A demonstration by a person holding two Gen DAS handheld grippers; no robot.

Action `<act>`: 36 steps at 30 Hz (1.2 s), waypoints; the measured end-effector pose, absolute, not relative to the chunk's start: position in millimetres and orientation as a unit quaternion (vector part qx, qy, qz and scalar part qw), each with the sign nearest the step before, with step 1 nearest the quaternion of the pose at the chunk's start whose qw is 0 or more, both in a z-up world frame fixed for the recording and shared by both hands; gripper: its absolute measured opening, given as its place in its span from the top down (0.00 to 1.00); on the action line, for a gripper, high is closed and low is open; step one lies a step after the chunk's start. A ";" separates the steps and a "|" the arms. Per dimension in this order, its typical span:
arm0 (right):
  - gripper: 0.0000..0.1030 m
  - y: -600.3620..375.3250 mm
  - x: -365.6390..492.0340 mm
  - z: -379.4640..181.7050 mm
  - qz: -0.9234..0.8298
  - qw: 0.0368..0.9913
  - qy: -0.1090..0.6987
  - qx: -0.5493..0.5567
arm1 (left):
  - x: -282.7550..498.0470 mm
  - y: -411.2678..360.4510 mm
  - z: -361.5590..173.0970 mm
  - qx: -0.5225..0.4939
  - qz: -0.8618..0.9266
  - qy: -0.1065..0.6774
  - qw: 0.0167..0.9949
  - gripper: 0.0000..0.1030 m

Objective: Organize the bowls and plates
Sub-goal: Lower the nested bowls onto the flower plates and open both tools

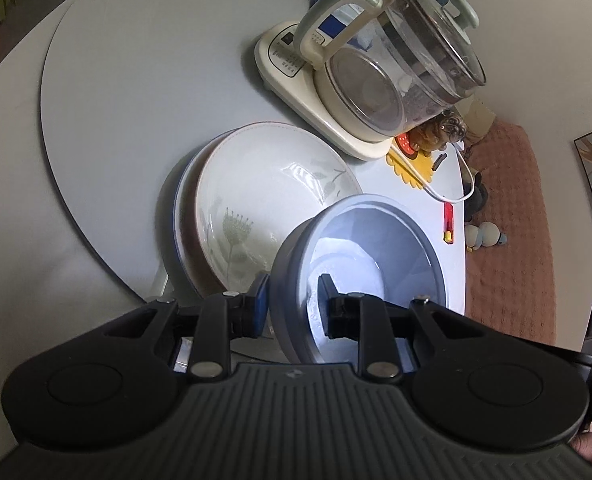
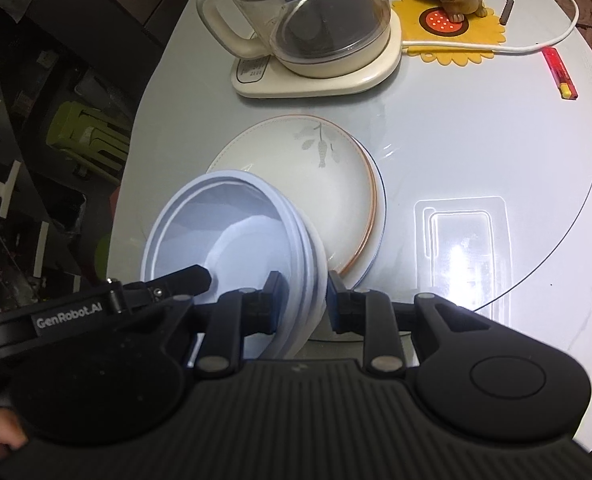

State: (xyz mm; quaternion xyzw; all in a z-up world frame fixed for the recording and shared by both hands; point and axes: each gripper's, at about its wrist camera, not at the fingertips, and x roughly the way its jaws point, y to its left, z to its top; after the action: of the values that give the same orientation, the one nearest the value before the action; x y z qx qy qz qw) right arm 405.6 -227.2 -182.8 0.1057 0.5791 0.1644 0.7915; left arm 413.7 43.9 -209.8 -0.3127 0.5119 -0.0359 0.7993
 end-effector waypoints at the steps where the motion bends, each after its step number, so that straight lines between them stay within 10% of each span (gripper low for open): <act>1: 0.74 -226.2 410.3 -186.2 0.164 0.790 0.581 0.105 | 418.8 44.0 -213.3 -0.312 -0.034 0.513 0.799 0.72; 25: 0.73 -203.3 472.6 -227.8 0.179 0.778 0.597 0.077 | 478.5 55.7 -253.2 -0.305 -0.010 0.527 0.793 0.72; 29: 0.73 -204.0 472.7 -227.0 0.176 0.778 0.599 0.075 | 480.1 53.9 -251.4 -0.302 -0.009 0.530 0.793 0.54; 36: 0.51 -208.7 467.7 -213.1 0.182 0.796 0.574 0.065 | 474.0 52.3 -239.1 -0.296 -0.018 0.526 0.797 0.51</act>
State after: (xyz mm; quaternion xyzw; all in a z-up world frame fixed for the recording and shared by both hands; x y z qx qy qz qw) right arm 467.7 -208.7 -213.1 0.0654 0.5740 0.1819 0.7957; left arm 474.0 52.3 -239.1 -0.2956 0.5259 -0.0177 0.7973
